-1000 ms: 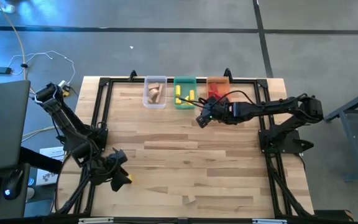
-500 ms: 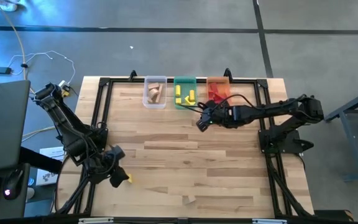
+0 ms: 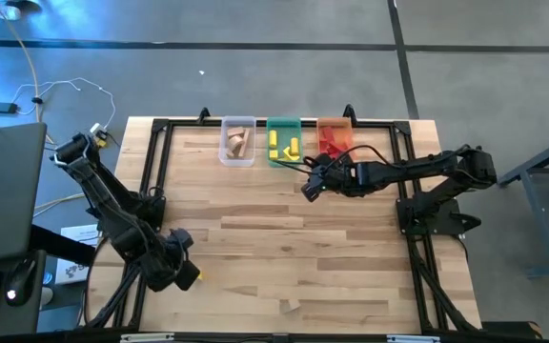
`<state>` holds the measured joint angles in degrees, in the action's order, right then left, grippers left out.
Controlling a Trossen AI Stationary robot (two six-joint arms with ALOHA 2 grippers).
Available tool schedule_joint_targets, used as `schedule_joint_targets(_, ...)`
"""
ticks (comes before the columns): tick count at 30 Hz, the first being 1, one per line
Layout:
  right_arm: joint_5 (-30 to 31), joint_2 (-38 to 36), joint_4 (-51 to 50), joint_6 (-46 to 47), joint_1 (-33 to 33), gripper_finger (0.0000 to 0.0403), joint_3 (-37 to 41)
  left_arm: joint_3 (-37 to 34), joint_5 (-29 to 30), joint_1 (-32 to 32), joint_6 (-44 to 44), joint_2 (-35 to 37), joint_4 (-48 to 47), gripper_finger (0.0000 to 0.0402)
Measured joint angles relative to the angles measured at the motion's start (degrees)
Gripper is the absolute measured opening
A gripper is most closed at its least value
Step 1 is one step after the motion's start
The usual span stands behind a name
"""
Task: Sort & place blocks by color
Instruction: Put the yellow block into the green transparent bin
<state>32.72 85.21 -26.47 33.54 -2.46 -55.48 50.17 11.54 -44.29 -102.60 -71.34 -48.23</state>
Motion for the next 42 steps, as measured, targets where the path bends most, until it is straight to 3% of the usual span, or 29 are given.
schedule_joint_targets(19,-0.1,0.0,-0.4,0.0,0.0,0.0204,0.0,0.0,-1.0,0.0,-9.7,-14.0,0.5,0.022)
schedule_joint_targets(42,0.0,0.0,-0.6,1.1,0.0,0.0204,0.1,0.0,0.0,0.1,-9.3,-21.7,6.8,0.022)
